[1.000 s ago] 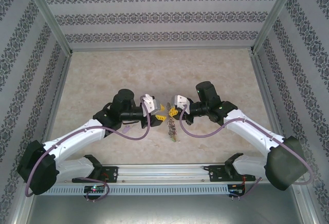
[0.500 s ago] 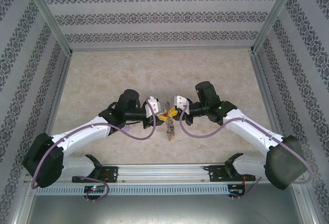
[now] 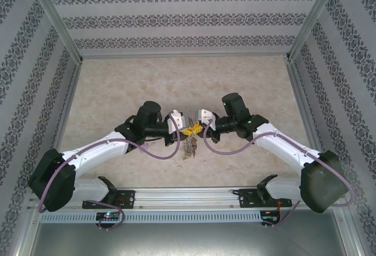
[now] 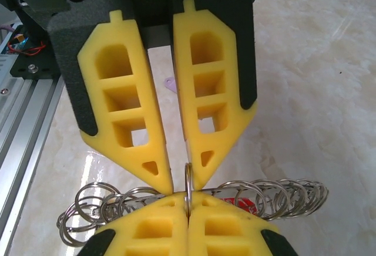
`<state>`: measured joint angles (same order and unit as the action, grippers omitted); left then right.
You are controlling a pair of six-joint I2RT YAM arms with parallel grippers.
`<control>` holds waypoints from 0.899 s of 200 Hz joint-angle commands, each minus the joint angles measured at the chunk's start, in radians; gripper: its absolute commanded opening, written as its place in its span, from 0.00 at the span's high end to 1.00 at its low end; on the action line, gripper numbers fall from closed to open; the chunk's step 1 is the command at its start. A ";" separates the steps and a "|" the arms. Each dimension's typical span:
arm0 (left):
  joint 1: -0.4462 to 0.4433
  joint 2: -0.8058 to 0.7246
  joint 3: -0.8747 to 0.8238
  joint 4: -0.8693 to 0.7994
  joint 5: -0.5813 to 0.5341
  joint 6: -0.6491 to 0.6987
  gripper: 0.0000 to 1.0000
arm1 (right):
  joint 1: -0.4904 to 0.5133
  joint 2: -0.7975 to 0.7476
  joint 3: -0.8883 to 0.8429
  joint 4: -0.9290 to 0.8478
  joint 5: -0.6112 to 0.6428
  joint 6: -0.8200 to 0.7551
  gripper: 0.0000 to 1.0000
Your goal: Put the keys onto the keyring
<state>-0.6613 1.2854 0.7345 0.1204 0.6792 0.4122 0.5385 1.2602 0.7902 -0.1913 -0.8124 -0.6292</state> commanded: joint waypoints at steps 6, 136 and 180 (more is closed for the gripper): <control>-0.009 0.023 0.051 -0.020 0.012 0.039 0.88 | 0.002 0.003 0.038 0.030 -0.085 -0.019 1.00; -0.009 -0.025 -0.073 0.229 -0.049 -0.017 1.00 | -0.004 -0.038 -0.040 0.071 0.020 -0.026 0.88; -0.009 -0.021 -0.107 0.343 -0.009 -0.098 1.00 | -0.013 -0.032 -0.049 0.082 0.009 -0.019 0.87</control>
<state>-0.6621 1.2804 0.6384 0.3042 0.6319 0.3759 0.5323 1.2415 0.7609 -0.1375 -0.7746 -0.6540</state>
